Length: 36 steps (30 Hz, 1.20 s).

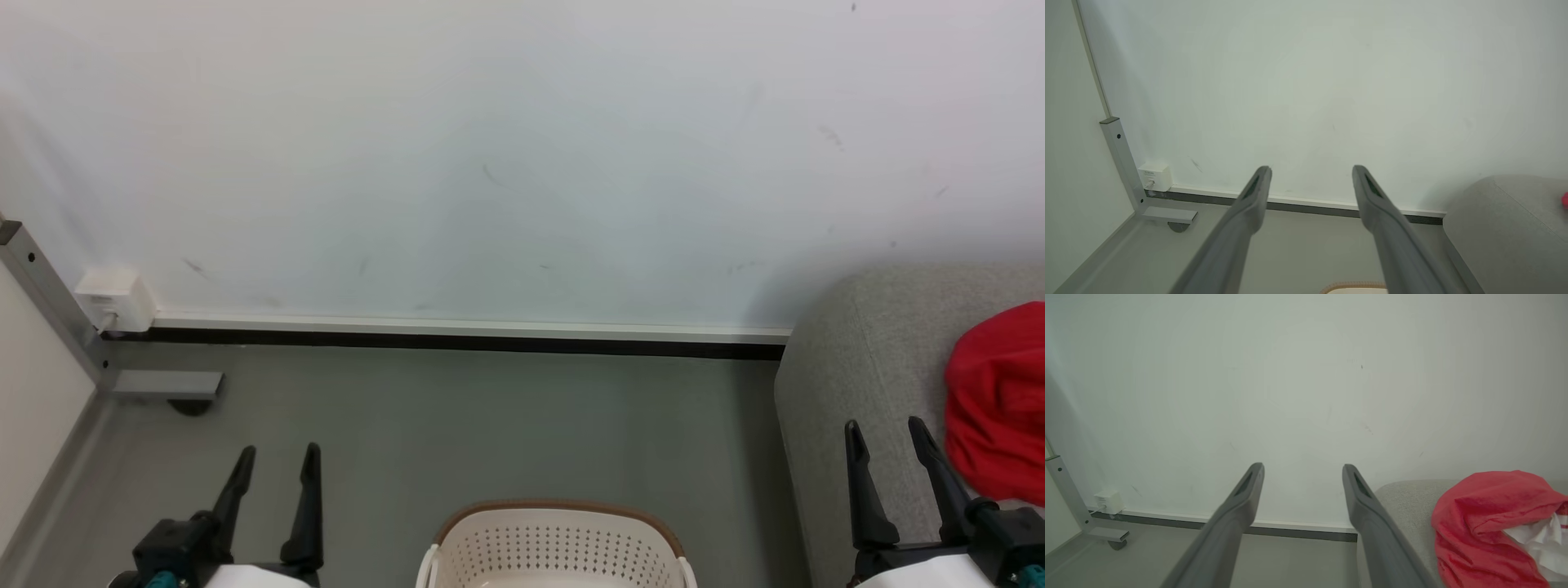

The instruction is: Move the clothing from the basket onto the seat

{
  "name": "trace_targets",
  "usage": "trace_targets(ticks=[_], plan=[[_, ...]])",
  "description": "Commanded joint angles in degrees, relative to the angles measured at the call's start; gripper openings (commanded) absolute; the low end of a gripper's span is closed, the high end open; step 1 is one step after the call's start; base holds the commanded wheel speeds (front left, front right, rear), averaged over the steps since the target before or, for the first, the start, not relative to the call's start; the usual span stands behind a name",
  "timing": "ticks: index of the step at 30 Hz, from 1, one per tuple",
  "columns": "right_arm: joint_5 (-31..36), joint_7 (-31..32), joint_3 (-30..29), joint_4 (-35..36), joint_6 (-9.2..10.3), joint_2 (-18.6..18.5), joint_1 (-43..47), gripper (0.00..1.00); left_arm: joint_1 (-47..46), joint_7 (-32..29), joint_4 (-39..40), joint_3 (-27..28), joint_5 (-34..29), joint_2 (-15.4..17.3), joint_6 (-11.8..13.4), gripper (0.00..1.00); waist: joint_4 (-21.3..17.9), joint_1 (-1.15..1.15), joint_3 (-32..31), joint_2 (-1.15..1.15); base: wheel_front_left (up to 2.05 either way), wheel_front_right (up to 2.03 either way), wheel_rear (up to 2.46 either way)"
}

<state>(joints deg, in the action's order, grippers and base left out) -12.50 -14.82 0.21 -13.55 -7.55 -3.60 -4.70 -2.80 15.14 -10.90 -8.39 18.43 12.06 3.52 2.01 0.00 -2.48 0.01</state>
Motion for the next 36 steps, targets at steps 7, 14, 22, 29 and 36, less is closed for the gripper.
trace_targets(ticks=[7, 14, 22, 29, 36], plan=[[1.3, -0.3, 0.2, 0.3, 0.13, 0.3, -0.9, 1.00, 0.6, 0.0, -0.9, 3.2, -3.2, -2.4, -2.5, 1.00, -0.7, 0.00, 0.2, -0.01, 0.00, 0.00, 0.00], [1.2, -0.3, 0.3, 0.4, 0.13, 0.4, -0.9, 1.00, 0.2, 0.0, -1.9, 5.3, -5.5, -4.0, -4.4, 1.00, -0.7, 0.00, 0.3, -0.01, 0.00, 0.00, 0.00], [0.9, -0.3, 0.8, 0.9, 0.13, 0.2, -1.4, 1.00, 0.0, 0.0, -2.5, 7.0, -7.1, -5.4, -6.0, 1.00, -1.5, 0.00, 0.9, -0.01, 0.00, 0.00, 0.00], [1.1, -0.3, 1.0, 1.5, 0.13, -1.1, -3.0, 1.00, -1.3, 0.0, -3.0, 7.7, -8.0, -6.9, -7.0, 1.00, -3.8, 0.00, 3.9, -0.01, 0.00, 0.00, 0.00], [1.6, -0.3, 0.9, 4.7, 0.13, -1.5, -6.8, 1.00, -6.6, 0.0, -7.2, 6.8, -9.5, -7.4, -8.3, 1.00, -6.6, 0.00, 11.6, -0.01, 0.00, 0.00, 0.00]])
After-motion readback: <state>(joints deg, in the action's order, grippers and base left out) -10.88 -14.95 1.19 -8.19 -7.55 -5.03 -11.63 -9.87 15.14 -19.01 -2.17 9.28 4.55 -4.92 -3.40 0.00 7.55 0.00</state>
